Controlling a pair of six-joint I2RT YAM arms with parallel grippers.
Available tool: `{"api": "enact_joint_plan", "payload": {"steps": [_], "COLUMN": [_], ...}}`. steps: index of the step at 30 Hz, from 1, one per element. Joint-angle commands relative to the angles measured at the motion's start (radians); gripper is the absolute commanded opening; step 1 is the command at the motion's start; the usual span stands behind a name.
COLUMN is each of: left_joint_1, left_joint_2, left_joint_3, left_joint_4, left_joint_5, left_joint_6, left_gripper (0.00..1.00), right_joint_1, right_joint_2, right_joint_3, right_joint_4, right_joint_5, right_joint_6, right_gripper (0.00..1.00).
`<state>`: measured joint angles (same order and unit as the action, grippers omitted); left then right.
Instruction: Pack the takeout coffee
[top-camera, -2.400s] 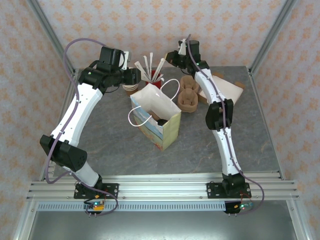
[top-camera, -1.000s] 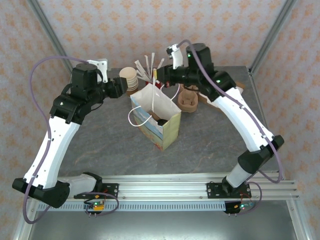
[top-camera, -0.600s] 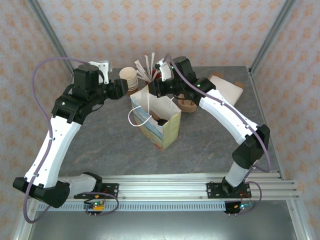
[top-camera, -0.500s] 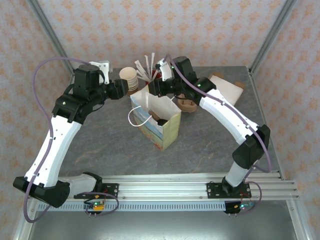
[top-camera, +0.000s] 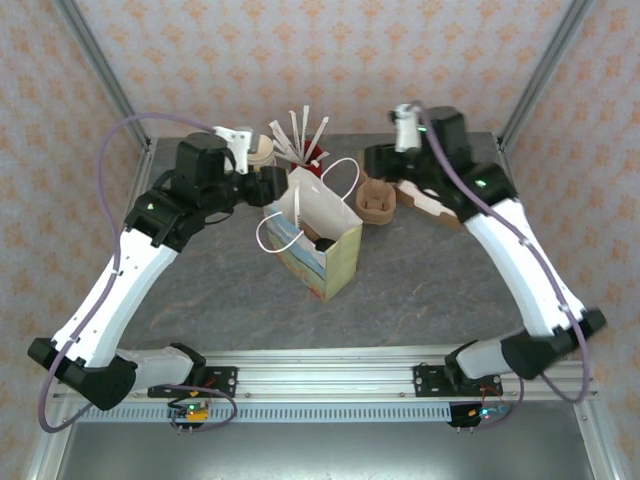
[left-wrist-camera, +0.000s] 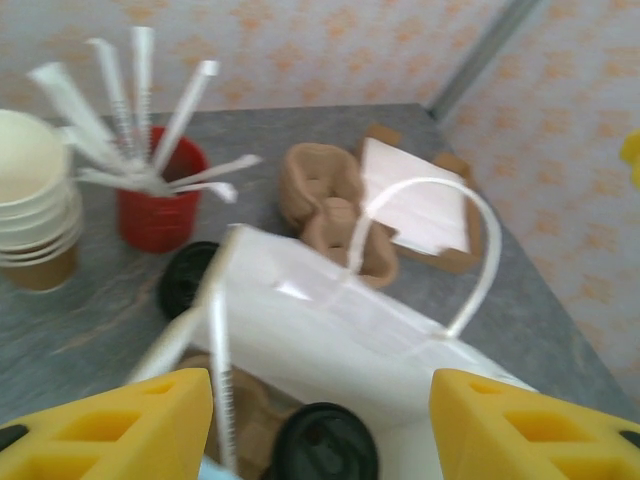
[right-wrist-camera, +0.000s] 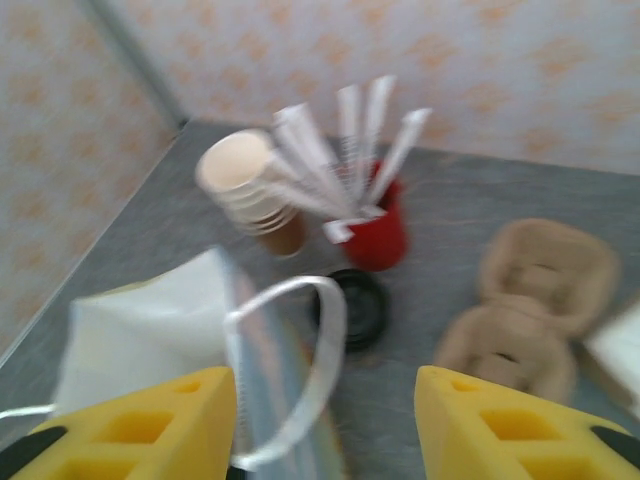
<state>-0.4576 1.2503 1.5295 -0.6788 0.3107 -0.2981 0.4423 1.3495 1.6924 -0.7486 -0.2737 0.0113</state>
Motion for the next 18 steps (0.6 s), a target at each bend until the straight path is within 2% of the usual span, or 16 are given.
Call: {"api": "enact_joint_plan", "payload": {"steps": [1, 4, 8, 12, 18], "left_joint_1": [-0.075, -0.147, -0.205, -0.213, -0.213], "left_joint_2": [0.024, 0.079, 0.151, 0.185, 0.207], "left_joint_3": [0.009, 0.059, 0.138, 0.161, 0.169], "left_joint_4": [0.109, 0.104, 0.037, 0.031, 0.009], "left_joint_5": [0.019, 0.008, -0.069, -0.093, -0.126], "left_joint_6": [-0.016, 0.022, 0.072, 0.050, 0.025], "left_gripper": [0.61, 0.61, 0.62, 0.63, 0.64], "right_joint_1": [-0.120, -0.246, -0.358, -0.387, -0.396], "right_joint_2": [-0.089, -0.090, 0.032, 0.196, 0.463], "right_joint_3": [-0.101, -0.168, -0.215, -0.228, -0.102], "right_joint_4": [-0.019, -0.015, -0.007, 0.046, 0.040], "right_joint_5": [0.125, 0.167, 0.223, 0.266, 0.256], "right_joint_6": [0.059, 0.091, 0.127, 0.131, 0.118], "right_gripper": [0.53, 0.55, 0.58, 0.62, 0.65]}}
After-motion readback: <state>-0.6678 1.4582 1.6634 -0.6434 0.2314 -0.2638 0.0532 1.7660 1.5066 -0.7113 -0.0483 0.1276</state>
